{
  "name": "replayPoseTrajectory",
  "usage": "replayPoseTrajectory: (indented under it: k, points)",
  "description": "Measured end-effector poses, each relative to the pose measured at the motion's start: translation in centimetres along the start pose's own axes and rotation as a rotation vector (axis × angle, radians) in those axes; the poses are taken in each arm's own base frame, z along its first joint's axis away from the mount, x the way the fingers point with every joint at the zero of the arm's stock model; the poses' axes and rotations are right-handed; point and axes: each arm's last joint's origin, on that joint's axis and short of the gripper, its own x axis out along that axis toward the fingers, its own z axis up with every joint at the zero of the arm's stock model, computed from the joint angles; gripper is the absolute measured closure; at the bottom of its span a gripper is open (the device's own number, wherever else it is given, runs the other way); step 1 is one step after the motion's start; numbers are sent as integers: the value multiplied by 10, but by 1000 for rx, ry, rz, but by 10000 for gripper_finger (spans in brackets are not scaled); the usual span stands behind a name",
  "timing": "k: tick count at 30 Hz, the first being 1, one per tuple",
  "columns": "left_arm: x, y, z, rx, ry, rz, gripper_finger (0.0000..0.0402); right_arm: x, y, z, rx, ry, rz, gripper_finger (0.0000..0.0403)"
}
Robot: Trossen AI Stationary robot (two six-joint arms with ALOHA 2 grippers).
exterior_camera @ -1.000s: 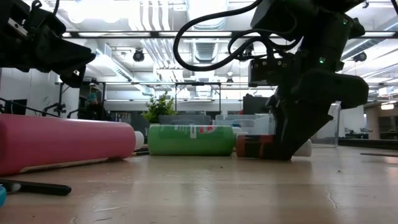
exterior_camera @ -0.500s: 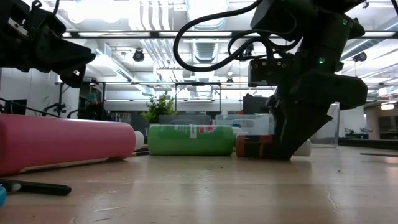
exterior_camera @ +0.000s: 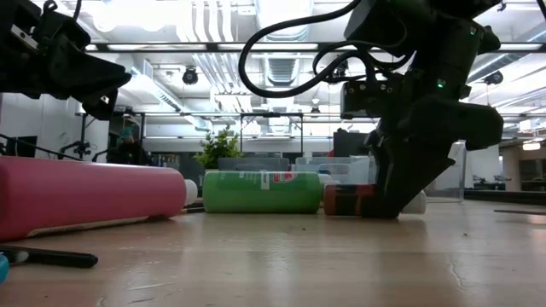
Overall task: Pick & Place Paint Supplies
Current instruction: Put the orange paint bottle into the transparent bin
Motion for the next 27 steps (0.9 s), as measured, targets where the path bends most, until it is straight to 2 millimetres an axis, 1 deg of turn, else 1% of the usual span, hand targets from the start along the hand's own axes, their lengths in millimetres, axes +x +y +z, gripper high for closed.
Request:
replayPoseTrajectory:
  k: [3,6,10,16,21,27]
  points:
    - [0,0,0,0,0,0,325,-9,-4,0,0,-6,-12,265]
    - [0,0,0,0,0,0,325,-24,-5,4,14,-50,-1,265]
    - [0,0,0,0,0,-1,325,-41,-9,5,45,-72,15,265]
    - [0,0,0,0,0,-1,325,-76,-18,4,106,-140,-6,265]
    - [0,0,0,0,0,0,325,-113,-33,1,180,-213,-64,265]
    - [0,0,0,0,0,0,325,-161,-58,-4,311,-309,-208,265]
